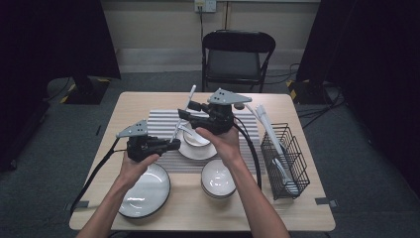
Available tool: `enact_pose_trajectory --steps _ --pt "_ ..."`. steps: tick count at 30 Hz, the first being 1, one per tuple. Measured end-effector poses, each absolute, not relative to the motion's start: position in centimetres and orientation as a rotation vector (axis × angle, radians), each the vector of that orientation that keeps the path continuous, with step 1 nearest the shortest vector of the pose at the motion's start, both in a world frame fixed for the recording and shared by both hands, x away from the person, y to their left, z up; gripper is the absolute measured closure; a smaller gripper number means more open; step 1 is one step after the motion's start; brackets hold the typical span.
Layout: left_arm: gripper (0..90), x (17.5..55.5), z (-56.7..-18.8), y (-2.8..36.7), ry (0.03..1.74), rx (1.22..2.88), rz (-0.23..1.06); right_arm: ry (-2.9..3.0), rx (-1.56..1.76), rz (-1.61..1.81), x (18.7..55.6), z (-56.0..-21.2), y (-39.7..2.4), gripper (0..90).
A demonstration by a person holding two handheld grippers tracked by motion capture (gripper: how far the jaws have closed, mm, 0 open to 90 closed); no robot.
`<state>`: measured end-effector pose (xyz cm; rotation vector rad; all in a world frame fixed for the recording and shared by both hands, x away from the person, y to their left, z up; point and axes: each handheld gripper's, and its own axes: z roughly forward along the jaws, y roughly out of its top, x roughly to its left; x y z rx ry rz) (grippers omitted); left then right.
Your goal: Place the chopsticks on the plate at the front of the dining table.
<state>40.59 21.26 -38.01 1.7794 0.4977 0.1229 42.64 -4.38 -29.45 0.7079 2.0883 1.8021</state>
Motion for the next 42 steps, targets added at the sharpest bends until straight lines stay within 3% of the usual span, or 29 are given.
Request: enact_pose_trajectory --steps 22,28,37,42 --pt "86.0 40.7 -38.1 22.2 0.512 1.766 0.117 2.05 0.762 1.729 43.0 -30.5 -5.4 50.0" --pt "86.0 40.7 -38.1 22.2 0.508 1.764 0.11 2.038 0.789 1.772 43.1 -30.6 -6.2 59.3" --pt "85.9 40.7 -38.3 22.0 0.499 1.776 0.096 2.066 0.791 1.766 43.1 -30.8 -5.9 61.7" --pt "85.8 40.6 -38.4 21.9 0.485 1.779 0.093 2.065 0.803 1.86 43.2 -30.6 -6.3 68.6"
